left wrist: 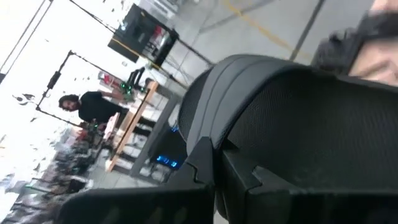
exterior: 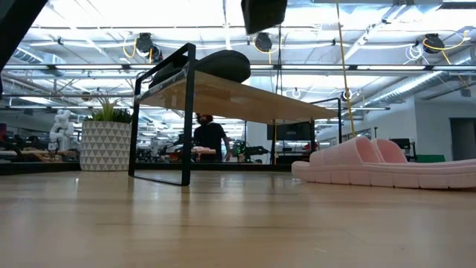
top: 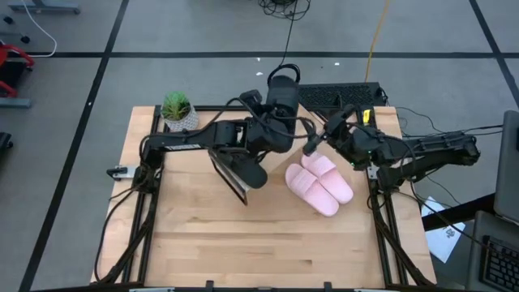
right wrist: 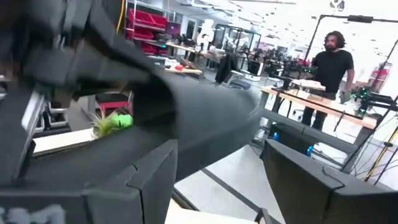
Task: Pick and place slides into the shelf
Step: Put the black slide on the shelf
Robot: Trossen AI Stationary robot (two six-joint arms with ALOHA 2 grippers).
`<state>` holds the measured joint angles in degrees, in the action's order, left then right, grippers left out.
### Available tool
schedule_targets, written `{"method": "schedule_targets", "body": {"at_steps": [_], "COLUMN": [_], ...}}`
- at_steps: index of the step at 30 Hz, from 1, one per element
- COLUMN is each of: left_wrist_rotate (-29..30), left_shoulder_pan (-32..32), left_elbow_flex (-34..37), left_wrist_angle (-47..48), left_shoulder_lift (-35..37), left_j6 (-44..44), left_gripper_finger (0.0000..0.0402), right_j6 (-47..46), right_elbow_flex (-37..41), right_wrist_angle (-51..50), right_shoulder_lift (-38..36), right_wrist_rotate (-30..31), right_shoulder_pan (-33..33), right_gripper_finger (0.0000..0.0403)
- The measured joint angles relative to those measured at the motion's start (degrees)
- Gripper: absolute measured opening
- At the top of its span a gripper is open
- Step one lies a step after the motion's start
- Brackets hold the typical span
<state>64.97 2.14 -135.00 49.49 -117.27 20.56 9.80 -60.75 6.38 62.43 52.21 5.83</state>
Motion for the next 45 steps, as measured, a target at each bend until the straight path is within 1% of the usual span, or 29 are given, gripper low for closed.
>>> {"method": "schedule_targets", "body": {"at_steps": [4,7,12,16,20,23,28,36,45], "left_wrist_rotate": [0.11,-0.07,-4.45,-5.8,-7.97,-7.82,-6.59,-5.23,-5.26], "left_shoulder_pan": [-0.57,-1.14,-2.24,-2.27,-2.22,-2.24,-2.24,-2.12,-2.13], "left_elbow_flex": [0.0,0.0,0.0,0.0,0.0,0.0,0.0,0.66,0.66], "left_wrist_angle": [-0.02,0.4,-0.07,-0.27,-0.45,-0.3,0.06,0.53,0.4], "left_shoulder_lift": [1.07,1.03,0.98,0.95,0.95,0.95,0.95,0.85,0.87], "left_j6": [2.31,2.42,2.14,1.89,1.82,1.78,1.86,1.8,2.08], "left_gripper_finger": [0.0,0.0,0.0,0.0,0.0,0.0,0.0,0.0,0.0], "right_j6": [0.88,0.99,0.96,0.4,-0.7,-1.85,-2.3,-2.25,-1.66], "right_elbow_flex": [-0.02,-0.02,-0.02,-0.02,-0.03,-0.06,-0.04,-0.04,-0.04], "right_wrist_angle": [3.73,4.63,4.58,4.88,5.05,4.69,5.15,4.01,3.67], "right_shoulder_lift": [0.73,0.73,0.73,1.15,1.66,2.25,2.58,2.65,2.65], "right_wrist_rotate": [-2.89,-2.9,-3.0,-3.18,-7.07,-7.64,-10.46,-12.47,-20.52], "right_shoulder_pan": [-1.19,-1.41,-1.43,-1.44,-2.39,-3.41,-4.79,-6.19,-8.91], "right_gripper_finger": [0.0228,0.0228,0.0228,0.0228,0.0228,0.0228,0.0228,0.0225,0.02]}}
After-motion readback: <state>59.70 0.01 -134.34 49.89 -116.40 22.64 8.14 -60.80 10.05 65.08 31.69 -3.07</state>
